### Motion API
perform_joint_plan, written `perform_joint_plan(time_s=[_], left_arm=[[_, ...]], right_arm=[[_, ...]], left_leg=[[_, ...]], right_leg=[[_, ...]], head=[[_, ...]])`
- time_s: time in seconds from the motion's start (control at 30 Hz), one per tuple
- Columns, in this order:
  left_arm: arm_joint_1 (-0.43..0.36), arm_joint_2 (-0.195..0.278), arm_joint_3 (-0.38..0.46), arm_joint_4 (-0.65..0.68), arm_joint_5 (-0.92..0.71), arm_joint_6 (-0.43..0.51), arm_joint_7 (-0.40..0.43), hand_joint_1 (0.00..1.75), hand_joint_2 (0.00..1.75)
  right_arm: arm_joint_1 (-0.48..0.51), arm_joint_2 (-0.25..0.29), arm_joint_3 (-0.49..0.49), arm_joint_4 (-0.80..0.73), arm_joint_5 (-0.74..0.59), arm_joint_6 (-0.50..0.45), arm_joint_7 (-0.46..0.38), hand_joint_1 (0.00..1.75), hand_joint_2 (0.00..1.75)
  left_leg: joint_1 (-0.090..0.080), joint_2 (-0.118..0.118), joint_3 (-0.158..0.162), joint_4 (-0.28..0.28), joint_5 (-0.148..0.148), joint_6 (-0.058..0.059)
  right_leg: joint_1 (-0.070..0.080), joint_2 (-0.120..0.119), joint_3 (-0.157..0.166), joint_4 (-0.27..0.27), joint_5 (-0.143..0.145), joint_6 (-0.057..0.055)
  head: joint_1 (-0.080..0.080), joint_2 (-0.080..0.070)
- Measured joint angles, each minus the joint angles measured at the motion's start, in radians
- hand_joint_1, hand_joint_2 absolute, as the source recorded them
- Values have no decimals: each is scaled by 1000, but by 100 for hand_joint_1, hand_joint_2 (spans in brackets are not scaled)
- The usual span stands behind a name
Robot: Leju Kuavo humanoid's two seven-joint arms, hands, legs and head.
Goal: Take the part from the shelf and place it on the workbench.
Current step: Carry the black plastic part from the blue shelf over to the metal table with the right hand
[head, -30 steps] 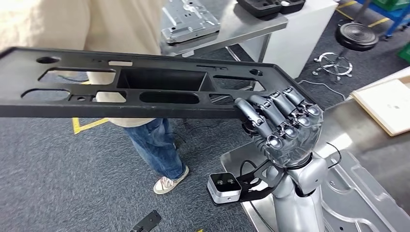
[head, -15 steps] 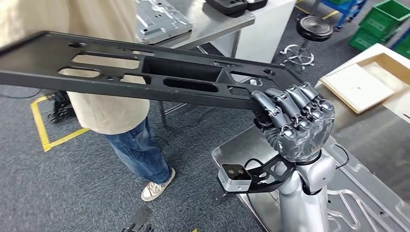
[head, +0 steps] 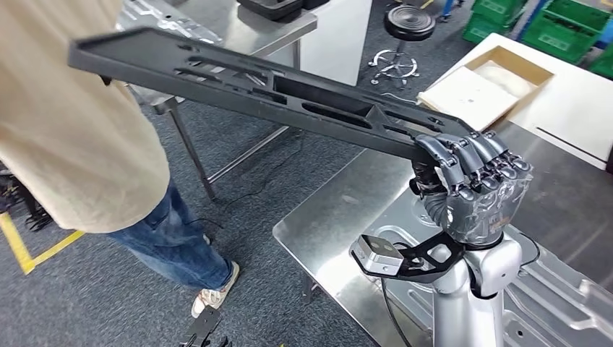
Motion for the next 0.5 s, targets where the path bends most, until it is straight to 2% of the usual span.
perform_joint_plan(time_s=[0.03, 0.07, 0.1, 0.17, 0.2, 0.23, 0.27, 0.3, 0.33, 0.37, 0.43, 0.47, 0.5], left_arm=[[3, 1, 0, 0, 0, -3, -2, 0, 175], [5, 2, 0, 0, 0, -6, -3, 0, 175], [5, 3, 0, 0, 1, -8, -5, 0, 175], [6, 5, 0, 0, 2, -11, -8, 0, 175], [7, 5, 0, 0, 2, -12, -10, 0, 175], [9, 6, 0, 0, 3, -12, -11, 0, 175], [10, 6, 0, 0, 3, -13, -13, 0, 175], [10, 5, 0, -1, 4, -13, -13, 0, 175], [9, 5, 0, -1, 4, -13, -14, 0, 175], [8, 4, 0, -1, 4, -14, -15, 0, 175], [10, 5, 0, -2, 4, -15, -17, 0, 175], [12, 5, 0, -2, 4, -15, -17, 0, 175], [14, 6, 0, -2, 4, -15, -17, 0, 175]], right_arm=[[6, 0, -10, 0, -5, 0, 0, 175, 175], [12, 0, -19, -1, -10, 0, 0, 175, 175], [15, 0, -28, -3, -16, 0, 0, 175, 175], [18, 0, -40, -9, -25, 0, 0, 175, 175], [20, 0, -44, -11, -28, 0, 0, 175, 175], [23, 0, -50, -14, -31, 0, 0, 175, 175], [28, 0, -56, -17, -32, 0, 0, 175, 175], [33, -1, -62, -20, -33, 0, 0, 175, 175], [35, -1, -69, -24, -34, 0, 0, 175, 175], [37, -1, -74, -27, -34, 0, 0, 175, 175], [38, -2, -78, -30, -36, 0, 0, 175, 175], [39, -2, -80, -30, -36, 0, 0, 175, 175], [42, -2, -82, -30, -36, 0, 0, 175, 175]], left_leg=[[1, -1, -5, 3, 14, -2], [4, -4, 8, -32, 46, -5], [8, -15, 33, -93, 84, -7], [16, -60, 79, -198, 126, -11], [17, -77, 89, -222, 129, -10], [15, -83, 90, -226, 125, -6], [14, -75, 90, -228, 127, 1], [13, -64, 91, -232, 131, 9], [13, -53, 92, -236, 135, 18], [13, -41, 94, -242, 138, 25], [10, -14, 95, -246, 140, 35], [7, 0, 95, -246, 139, 37], [5, 15, 95, -246, 138, 38]], right_leg=[[-1, 14, 0, 3, -1, 1], [-3, 28, -1, 7, -2, 3], [-6, 42, -2, 15, -5, 7], [-8, 67, -13, 34, -12, 19], [-9, 78, -20, 41, -13, 25], [-10, 89, -27, 44, -12, 32], [-13, 100, -31, 44, -9, 39], [-15, 100, -34, 44, -8, 45], [-15, 85, -39, 52, -13, 50], [-14, 59, -50, 77, -29, 55], [-13, 2, -101, 185, -88, 62], [-14, -11, -131, 247, -114, 65], [-15, -17, -151, 290, -127, 67]], head=[[0, 0], [0, 0], [0, 0], [0, 0], [0, 0], [0, 0], [0, 0], [0, 0], [1, 0], [2, 0], [4, 0], [4, 0], [4, 0]])
